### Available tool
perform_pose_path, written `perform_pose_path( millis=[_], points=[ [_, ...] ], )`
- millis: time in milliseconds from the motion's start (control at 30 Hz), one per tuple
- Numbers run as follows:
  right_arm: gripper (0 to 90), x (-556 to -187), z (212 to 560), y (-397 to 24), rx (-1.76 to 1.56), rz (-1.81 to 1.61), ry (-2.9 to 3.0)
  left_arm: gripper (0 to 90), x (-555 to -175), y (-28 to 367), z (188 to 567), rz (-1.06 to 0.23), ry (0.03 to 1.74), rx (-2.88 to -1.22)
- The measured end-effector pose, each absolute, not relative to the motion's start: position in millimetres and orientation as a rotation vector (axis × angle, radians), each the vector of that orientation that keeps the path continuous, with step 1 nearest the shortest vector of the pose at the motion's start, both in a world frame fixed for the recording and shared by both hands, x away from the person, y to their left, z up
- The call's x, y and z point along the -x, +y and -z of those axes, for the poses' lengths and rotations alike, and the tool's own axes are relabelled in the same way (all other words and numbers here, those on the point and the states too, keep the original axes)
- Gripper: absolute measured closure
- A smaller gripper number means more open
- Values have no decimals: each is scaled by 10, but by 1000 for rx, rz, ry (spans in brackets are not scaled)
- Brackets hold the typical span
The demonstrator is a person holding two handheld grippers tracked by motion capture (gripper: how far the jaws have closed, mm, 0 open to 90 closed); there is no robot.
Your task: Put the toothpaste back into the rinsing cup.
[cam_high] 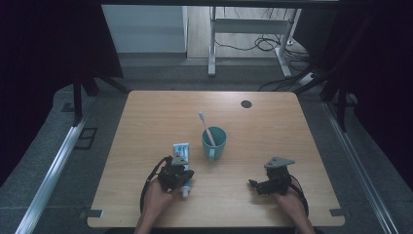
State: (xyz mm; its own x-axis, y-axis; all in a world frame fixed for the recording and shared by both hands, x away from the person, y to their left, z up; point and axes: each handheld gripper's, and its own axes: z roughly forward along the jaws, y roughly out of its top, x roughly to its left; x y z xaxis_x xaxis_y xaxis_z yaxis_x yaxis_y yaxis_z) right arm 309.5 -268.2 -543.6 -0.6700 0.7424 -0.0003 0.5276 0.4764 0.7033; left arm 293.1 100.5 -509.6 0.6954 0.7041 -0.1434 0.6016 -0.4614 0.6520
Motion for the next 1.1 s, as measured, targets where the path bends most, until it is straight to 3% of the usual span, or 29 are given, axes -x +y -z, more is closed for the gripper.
perform_pose_path(
  millis=[1100],
  points=[
    [10,-3096,5436,-2683,-1075,-996,2422,878,-2908,1424,5064,-243,1126,-2202]
  ],
)
